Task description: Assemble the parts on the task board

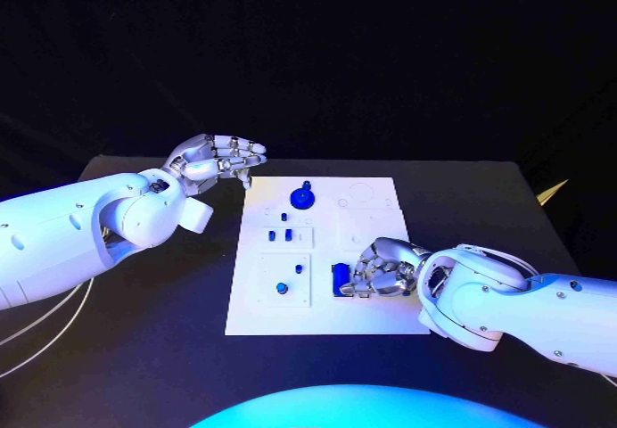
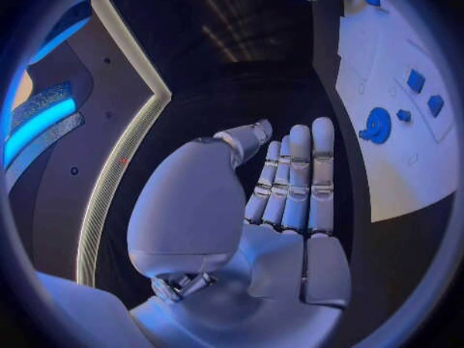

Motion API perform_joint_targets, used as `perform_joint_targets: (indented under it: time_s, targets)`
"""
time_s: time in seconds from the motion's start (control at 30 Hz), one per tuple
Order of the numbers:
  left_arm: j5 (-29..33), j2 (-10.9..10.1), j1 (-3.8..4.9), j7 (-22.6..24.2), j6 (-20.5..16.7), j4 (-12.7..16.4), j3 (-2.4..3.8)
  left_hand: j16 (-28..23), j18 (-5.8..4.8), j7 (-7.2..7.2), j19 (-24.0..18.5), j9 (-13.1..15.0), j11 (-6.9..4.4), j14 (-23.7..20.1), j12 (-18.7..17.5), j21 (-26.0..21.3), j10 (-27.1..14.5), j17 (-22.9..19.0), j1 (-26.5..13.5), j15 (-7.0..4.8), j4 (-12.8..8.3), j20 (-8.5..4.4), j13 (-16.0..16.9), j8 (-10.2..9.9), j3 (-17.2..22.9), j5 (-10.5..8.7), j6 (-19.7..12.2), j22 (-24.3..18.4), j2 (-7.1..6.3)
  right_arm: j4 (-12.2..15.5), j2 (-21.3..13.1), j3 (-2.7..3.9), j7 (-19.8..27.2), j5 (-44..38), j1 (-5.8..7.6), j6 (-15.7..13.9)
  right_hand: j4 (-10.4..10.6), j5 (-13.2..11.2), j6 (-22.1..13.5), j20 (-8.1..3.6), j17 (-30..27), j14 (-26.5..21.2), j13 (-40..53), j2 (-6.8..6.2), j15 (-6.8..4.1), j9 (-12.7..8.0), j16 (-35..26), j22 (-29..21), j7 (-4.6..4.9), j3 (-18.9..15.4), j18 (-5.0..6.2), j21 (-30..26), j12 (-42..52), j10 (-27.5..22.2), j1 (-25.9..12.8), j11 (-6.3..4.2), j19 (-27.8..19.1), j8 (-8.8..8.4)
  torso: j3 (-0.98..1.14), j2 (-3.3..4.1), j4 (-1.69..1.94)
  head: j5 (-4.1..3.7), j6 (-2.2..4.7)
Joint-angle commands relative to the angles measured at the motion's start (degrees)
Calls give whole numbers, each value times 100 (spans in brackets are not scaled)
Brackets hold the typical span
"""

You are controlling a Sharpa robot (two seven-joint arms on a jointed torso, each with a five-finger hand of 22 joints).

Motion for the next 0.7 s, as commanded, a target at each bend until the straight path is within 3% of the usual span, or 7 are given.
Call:
perform_joint_targets:
  time_s: [0.03, 0.07, 0.3, 0.7]
  targets:
    - [28, 6, 2, 45, 66, 10, 4, -12, 90, 25, -31, -8, -15, -32, 31, 5, -4, -8, -34, -2, 10, 23, -8, 28, 34, 17, 21, 8, 22, -55, 27, 0, 10, -142, -5, 105, 0, -18, 30, -50, 1110, 517, 683, 34, -49, -13, 1, 1444, -10, 71, -79, 36, 21, 44, 98, -7, 563, -5, -4, 0, 0, 1, -4]
    - [28, 6, 2, 45, 67, 10, 4, -12, 90, 25, -31, -8, -15, -32, 31, 5, -4, -8, -34, -2, 10, 23, -8, 28, 34, 17, 21, 8, 22, -73, 34, 0, 2, -151, -5, 102, 12, -131, 36, -54, 1111, 517, 690, 71, -51, -18, 1, 1443, -14, 111, -79, 34, 27, 50, 142, -11, 562, -9, -5, 0, 0, 1, -4]
    - [28, 1, 2, 42, 72, 11, 4, -12, 90, 25, -31, -8, -15, -32, 31, 5, -4, -8, -34, -2, 10, 23, -8, 28, 34, 17, 21, 8, 22, -103, 33, 0, 5, -201, -5, 82, -12, -187, 45, -62, 1110, 517, 713, 115, -64, -37, 0, 1442, -30, 239, -78, 28, 45, 66, 334, -25, 561, -27, -4, -1, -6, -24, -1]
    - [28, -15, 2, 41, 73, 15, 4, -12, 90, 25, -31, -8, -15, -32, 31, 5, -4, -8, -34, -2, 10, 23, -8, 28, 34, 17, 21, 8, 22, -43, -11, 0, 117, -173, -6, 163, 12, -310, 57, -62, 1097, 514, 722, -15, -60, -56, -7, 1439, -16, 253, -76, 19, 42, 68, 410, -16, 559, -44, -4, -1, -4, -10, 0]
